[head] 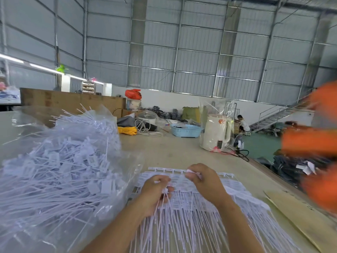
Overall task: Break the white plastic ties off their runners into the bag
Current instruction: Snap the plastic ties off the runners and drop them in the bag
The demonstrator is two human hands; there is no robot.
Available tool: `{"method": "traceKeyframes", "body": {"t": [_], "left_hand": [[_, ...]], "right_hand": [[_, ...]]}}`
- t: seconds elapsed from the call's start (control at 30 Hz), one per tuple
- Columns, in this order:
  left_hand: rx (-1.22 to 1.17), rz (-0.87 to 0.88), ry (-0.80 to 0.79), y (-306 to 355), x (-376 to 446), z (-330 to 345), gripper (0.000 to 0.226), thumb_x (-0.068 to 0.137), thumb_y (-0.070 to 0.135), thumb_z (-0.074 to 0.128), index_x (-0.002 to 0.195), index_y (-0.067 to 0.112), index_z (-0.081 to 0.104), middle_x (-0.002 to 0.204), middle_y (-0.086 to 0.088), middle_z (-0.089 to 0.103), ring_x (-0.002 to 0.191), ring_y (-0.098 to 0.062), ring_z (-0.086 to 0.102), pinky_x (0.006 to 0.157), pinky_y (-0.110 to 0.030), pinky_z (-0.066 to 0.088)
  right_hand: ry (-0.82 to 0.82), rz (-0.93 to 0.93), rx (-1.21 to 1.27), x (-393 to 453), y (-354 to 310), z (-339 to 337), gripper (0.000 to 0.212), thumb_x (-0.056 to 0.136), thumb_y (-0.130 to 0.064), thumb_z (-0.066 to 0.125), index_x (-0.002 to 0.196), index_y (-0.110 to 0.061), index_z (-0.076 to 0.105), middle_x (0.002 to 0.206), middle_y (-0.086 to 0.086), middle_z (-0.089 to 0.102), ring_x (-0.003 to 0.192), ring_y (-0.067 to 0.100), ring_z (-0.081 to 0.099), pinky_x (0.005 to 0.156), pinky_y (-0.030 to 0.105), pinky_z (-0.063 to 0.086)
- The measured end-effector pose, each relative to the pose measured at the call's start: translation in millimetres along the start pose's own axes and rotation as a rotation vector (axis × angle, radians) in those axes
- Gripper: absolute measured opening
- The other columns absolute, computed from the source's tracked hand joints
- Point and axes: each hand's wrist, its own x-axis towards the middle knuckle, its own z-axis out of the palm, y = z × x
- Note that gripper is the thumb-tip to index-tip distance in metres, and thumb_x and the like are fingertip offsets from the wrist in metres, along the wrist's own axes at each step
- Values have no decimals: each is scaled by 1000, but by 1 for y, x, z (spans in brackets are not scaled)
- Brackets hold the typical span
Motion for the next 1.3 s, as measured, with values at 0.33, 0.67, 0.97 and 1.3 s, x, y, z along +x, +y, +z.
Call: {"method": "traceKeyframes", "body": {"t": [0.33,0.67,0.97,1.3], "left_hand": [[-12,80,-165,-5,-7,10,30,87,35,63,74,8,56,60,-5,53,41,-10,44,38,-16,29],[71,195,29,-4,-2,8,26,88,29,66,73,9,58,49,-1,50,41,-13,42,43,-22,33],[252,115,57,-4,-2,6,30,89,27,65,65,12,55,39,0,46,32,-12,39,36,-16,30],[374,481,-125,98,-88,34,30,87,29,64,62,15,57,41,5,52,31,-5,42,36,-12,32]], "right_hand": [[-202,-46,-5,-1,-18,26,35,88,8,44,119,-2,58,112,13,43,86,18,50,71,1,35],[-273,81,26,-3,-7,21,29,94,-19,52,74,1,57,69,12,52,63,17,43,61,29,31],[-264,14,-110,-5,-1,30,13,91,-21,57,83,-17,65,83,3,63,81,21,57,71,29,40],[-168,236,-314,-9,24,18,23,93,-20,46,70,-20,44,78,3,55,80,23,53,60,27,32]]}}
